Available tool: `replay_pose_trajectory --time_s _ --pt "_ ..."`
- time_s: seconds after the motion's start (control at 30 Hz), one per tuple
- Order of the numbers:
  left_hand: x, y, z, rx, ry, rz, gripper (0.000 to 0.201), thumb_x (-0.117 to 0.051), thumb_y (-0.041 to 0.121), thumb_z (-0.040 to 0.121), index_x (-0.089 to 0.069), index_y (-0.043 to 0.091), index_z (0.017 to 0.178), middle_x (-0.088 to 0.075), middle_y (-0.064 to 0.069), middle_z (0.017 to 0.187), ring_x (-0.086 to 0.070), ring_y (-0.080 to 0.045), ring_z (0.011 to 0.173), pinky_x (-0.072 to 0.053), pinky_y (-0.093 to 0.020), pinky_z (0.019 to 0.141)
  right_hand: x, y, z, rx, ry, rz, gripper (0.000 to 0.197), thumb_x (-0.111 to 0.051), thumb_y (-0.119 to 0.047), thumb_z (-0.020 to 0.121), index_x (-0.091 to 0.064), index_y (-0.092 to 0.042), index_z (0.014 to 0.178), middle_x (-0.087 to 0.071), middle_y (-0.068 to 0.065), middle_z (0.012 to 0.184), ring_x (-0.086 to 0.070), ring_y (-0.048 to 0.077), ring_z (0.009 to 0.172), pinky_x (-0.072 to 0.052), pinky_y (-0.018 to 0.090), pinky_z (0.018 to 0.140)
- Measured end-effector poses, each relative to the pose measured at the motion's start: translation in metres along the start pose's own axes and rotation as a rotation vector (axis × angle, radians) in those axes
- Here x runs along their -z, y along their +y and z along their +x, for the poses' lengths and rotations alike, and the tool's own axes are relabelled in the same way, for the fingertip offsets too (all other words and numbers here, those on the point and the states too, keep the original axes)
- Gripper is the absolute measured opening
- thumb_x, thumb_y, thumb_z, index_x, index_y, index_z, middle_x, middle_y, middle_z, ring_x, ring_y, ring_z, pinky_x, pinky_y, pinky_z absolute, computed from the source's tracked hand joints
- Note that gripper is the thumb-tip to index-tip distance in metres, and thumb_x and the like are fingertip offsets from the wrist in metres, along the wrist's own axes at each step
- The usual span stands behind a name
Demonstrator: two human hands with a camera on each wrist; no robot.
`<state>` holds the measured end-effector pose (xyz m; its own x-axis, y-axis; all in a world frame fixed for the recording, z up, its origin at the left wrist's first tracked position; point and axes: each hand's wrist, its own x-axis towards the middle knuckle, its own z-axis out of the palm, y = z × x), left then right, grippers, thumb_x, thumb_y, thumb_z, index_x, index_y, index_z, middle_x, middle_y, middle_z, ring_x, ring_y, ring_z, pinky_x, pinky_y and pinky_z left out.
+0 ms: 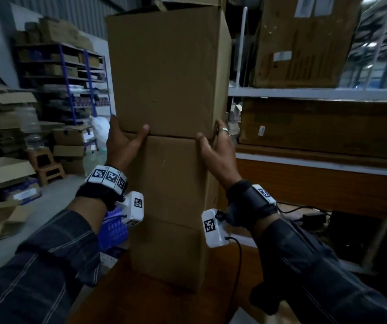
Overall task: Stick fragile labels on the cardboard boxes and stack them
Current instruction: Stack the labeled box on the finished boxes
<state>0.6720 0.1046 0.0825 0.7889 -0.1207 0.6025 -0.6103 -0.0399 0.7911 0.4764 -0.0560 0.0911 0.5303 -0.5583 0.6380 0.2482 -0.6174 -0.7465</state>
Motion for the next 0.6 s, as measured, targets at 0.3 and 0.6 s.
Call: replay_pose_trajectory --time_s 0.3,0.6 --pt "0.013 0.010 -0.001 -0.077 -0.023 -0.112 0.084 -0.086 0.038 0.080 -0.040 0.021 0.148 -0.058 0.000 0.140 -0.058 -0.017 0.123 -0.048 -0.044 0.110 -0.005 -0.003 0.003 0.010 0.046 0.002 0.071 -0.058 -0.020 0.103 -0.021 -0.012 0.163 -0.054 -0.006 0.132 -0.054 0.008 0.121 -0.045 0.004 0.092" --pt "0.026 0.031 -0.013 -0.135 0.021 -0.153 0.075 -0.086 0.027 0.080 -0.044 0.016 0.142 -0.061 0.004 0.129 -0.061 -0.008 0.108 -0.051 -0.034 0.102 0.011 -0.022 -0.011 0.040 0.043 0.004 0.069 -0.057 -0.020 0.105 -0.020 -0.018 0.163 -0.056 -0.021 0.108 -0.063 0.002 0.096 -0.056 0.021 0.089"
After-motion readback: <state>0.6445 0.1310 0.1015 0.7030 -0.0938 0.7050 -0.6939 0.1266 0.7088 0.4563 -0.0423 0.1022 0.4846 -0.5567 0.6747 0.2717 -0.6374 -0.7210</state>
